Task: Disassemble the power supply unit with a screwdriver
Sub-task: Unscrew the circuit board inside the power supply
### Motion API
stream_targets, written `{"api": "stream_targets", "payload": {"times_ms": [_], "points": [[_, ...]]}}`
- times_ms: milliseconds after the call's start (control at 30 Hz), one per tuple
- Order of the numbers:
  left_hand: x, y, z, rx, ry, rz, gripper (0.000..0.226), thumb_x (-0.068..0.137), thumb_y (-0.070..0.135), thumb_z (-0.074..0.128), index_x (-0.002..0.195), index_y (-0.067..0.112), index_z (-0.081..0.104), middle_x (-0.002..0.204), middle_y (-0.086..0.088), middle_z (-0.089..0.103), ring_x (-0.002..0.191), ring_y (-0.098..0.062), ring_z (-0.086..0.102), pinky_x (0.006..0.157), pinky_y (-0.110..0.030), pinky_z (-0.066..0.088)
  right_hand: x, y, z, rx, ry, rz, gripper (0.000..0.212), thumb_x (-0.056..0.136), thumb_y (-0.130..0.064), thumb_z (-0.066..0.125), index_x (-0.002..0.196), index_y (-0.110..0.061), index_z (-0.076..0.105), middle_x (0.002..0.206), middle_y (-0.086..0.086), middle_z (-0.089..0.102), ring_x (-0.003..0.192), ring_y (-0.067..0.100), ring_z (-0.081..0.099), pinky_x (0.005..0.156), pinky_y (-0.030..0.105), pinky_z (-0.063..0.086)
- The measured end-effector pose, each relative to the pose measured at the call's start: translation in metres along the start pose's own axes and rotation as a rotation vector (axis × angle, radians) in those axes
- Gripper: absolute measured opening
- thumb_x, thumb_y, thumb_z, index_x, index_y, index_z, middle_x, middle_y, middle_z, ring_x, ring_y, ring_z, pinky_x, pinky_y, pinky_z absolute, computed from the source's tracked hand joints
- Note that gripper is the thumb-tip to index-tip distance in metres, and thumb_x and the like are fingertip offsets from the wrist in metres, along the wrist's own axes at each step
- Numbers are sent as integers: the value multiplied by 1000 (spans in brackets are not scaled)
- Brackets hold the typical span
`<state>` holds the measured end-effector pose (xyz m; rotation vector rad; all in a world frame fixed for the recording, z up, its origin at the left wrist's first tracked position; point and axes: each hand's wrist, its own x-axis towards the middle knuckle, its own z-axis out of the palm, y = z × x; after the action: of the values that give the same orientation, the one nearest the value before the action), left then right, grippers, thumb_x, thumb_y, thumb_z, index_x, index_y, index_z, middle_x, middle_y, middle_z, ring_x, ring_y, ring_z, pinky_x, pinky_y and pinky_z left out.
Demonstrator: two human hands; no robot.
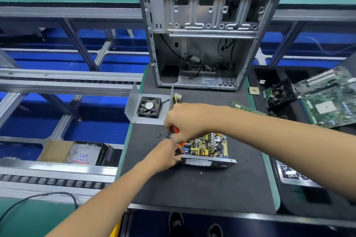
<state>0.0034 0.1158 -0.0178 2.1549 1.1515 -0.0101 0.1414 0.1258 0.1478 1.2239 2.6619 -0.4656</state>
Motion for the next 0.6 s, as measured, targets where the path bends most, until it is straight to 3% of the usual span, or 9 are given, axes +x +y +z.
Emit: {"api": "stream_targets", "payload": {"times_ms": [67,167,333,400,500,600], "points": [[0,0,0,-14,1,7,17,76,8,53,86,14,65,87,-2,67,79,-16,60,78,-27,49,-3,1,0,-6,2,-17,15,82,-32,65,76,-20,57,66,-4,51,77,22,56,47,24,33],[-1,1,-2,-57,10,48,23,74,3,54,85,23,58,84,4,62,76,-15,58,72,-20,46,-7,3,2,-31,28,-60,20,83,-38,65,80,-20,59,75,-2,57,82,19,55,47,22,30],[0,-5,-1,-88,-17,75,16,79,3,57,91,8,66,88,0,68,79,-15,62,76,-29,50,-11,7,5,-12,19,-78,19,82,-36,66,76,-20,58,60,-11,43,60,9,42,45,21,30],[0,-7,-1,-118,-35,68,15,80,3,60,93,7,67,87,2,68,78,-13,62,74,-24,50,-10,9,5,13,18,-68,21,82,-36,66,74,-20,54,60,-12,41,59,6,41,45,22,30],[2,-11,-3,-229,-32,38,13,80,4,65,88,13,70,84,9,69,73,-6,61,68,-11,46,-7,16,7,57,20,-54,21,79,-38,66,81,-17,63,63,-13,42,69,17,53,48,24,38],[4,-18,-3,-332,-20,19,14,79,8,70,79,22,69,80,6,70,64,-1,57,65,-14,47,-4,23,9,75,27,-47,22,77,-39,65,81,-17,64,62,-14,43,67,16,53,47,24,36]]}}
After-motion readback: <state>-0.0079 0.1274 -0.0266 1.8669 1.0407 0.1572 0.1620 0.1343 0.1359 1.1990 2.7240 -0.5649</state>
